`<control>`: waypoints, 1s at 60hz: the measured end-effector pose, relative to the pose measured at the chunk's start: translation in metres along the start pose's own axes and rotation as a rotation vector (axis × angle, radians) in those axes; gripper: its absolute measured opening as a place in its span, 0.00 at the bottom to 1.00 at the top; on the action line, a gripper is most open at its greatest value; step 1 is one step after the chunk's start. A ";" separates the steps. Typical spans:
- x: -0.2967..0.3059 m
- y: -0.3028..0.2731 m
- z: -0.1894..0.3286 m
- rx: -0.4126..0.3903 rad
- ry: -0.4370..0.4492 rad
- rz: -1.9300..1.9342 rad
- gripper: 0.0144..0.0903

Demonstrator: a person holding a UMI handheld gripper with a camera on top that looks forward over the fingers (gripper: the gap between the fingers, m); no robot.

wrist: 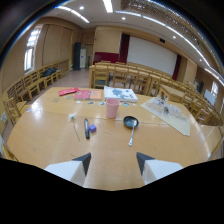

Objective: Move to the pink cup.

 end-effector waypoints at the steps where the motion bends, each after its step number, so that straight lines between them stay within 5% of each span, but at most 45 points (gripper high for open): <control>1: -0.002 -0.002 0.003 0.001 -0.003 0.000 0.94; 43: -0.008 -0.091 0.277 -0.035 -0.029 0.038 0.94; 60: -0.005 -0.091 0.315 -0.062 -0.027 0.040 0.94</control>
